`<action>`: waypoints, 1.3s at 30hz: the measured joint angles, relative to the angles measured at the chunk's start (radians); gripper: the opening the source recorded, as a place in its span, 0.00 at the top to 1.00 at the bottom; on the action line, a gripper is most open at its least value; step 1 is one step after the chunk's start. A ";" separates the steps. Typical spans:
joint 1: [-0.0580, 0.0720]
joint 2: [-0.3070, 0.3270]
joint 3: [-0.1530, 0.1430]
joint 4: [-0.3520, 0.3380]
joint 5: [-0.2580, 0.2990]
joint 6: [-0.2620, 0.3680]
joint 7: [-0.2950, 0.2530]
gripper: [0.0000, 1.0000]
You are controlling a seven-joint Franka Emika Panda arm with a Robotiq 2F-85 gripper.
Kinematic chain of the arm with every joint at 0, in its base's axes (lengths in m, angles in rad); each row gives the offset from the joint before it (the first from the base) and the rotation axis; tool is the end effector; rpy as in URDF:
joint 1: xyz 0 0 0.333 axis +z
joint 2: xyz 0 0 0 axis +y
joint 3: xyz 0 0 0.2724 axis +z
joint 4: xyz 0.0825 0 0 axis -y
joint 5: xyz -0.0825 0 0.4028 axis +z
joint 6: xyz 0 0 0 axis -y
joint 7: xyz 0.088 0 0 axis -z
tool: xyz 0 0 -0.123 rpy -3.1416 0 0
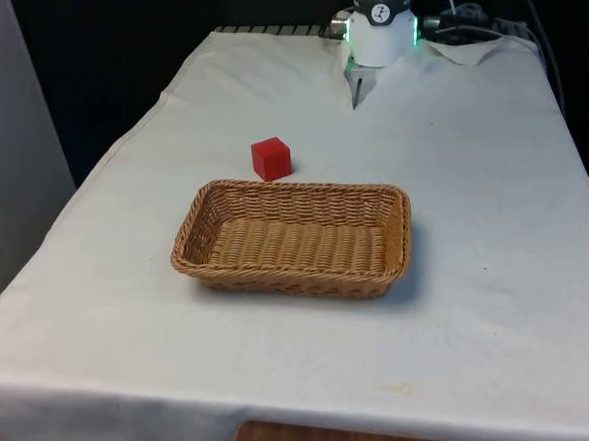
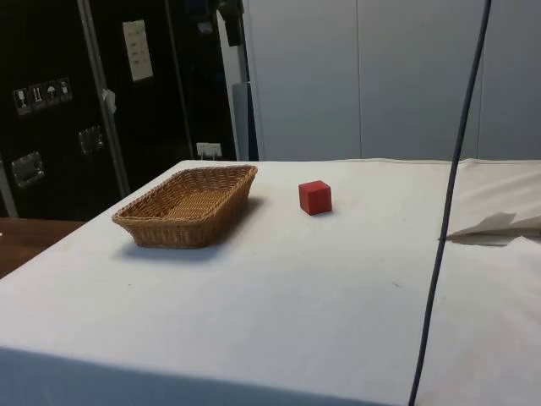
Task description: Pick up the cube and place it into the basket.
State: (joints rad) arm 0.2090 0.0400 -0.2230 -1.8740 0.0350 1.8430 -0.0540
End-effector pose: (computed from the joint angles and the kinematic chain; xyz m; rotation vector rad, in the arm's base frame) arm 0.5794 -0.0040 0.4157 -3.1125 -0.0456 0.1076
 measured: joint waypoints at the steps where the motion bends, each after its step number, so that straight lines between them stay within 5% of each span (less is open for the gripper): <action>1: 0.000 -0.004 0.000 -0.005 0.000 0.000 -0.001 0.00; 23: -0.009 -0.180 -0.005 -0.203 -0.004 0.068 -0.024 0.00; 39: -0.021 -0.201 -0.013 -0.253 -0.004 0.095 0.007 0.00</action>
State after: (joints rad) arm 0.1880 -0.1610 -0.2360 -2.1270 0.0310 1.9380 -0.0470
